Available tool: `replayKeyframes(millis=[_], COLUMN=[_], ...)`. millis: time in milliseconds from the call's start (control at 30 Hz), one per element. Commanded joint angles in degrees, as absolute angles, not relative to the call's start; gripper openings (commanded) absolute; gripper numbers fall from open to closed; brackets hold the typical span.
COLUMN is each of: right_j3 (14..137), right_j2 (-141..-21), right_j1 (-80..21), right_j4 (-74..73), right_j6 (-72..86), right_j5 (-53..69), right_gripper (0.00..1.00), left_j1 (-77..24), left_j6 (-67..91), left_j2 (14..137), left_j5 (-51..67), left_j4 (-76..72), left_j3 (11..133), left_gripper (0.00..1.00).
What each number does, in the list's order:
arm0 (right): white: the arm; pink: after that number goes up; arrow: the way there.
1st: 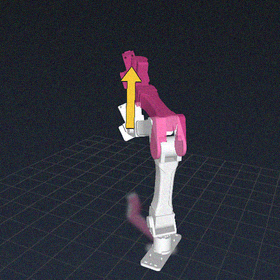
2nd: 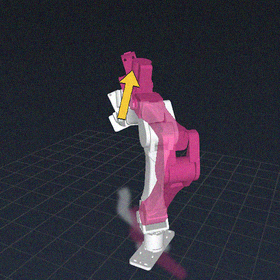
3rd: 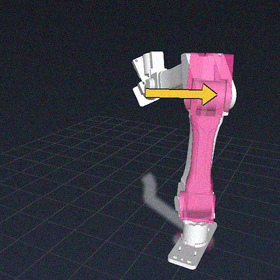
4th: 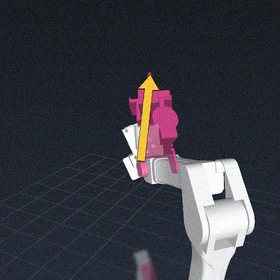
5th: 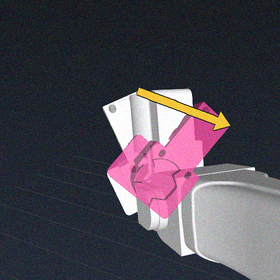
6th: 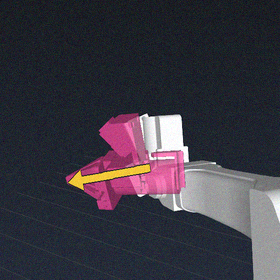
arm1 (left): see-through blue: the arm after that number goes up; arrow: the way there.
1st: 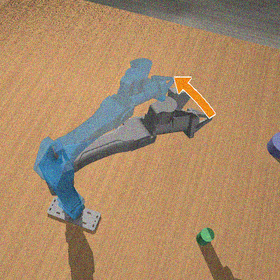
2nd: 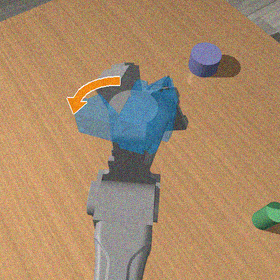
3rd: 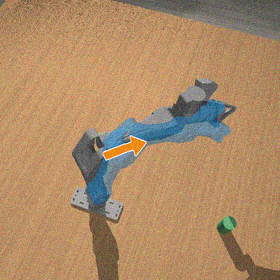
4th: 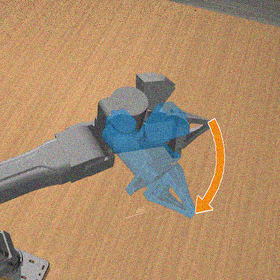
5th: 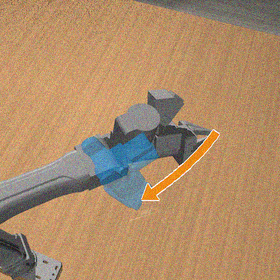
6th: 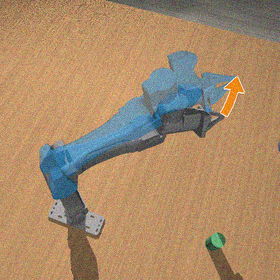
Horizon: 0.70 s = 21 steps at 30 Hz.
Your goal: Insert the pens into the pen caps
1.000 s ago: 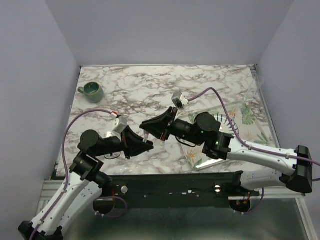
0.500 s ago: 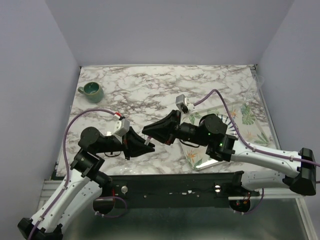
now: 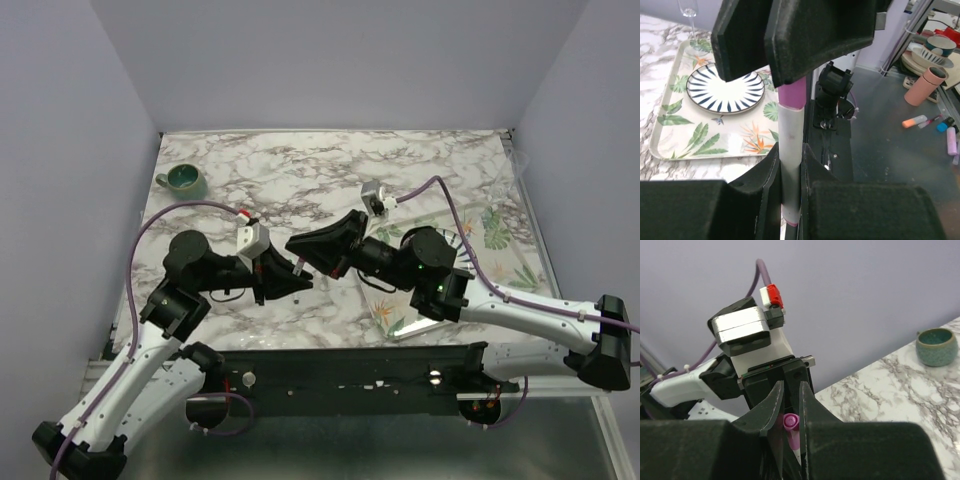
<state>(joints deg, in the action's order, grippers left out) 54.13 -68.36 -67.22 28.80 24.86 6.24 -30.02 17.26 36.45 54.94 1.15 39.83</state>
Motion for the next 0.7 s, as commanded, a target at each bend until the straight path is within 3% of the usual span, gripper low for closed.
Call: replayKeyframes(millis=[0,300,667], right_j3=[46.1,44.1,40.9], right_j2=[-73.0,-70.2,-67.9], right_j1=[-73.7,-80.1,-80.6], right_j4=[-2.0,-3.6,8.4], right_j6=[27.2,26.1,26.9], right_j5=[9.2,-5.5,3.6], right_gripper=[0.01,0.01,0.01], left_j1=[-28.8,-28.8,-28.5], left_j6=[14.5,16.3,19.1], left_j2=[40.3,44.4,44.5], left_j5=[38.3,36.6,42.8], left_j4=[-8.4,-7.9,-11.2], left_j3=[48.7,52.8,51.7], left_gripper=[0.0,0.0,0.0])
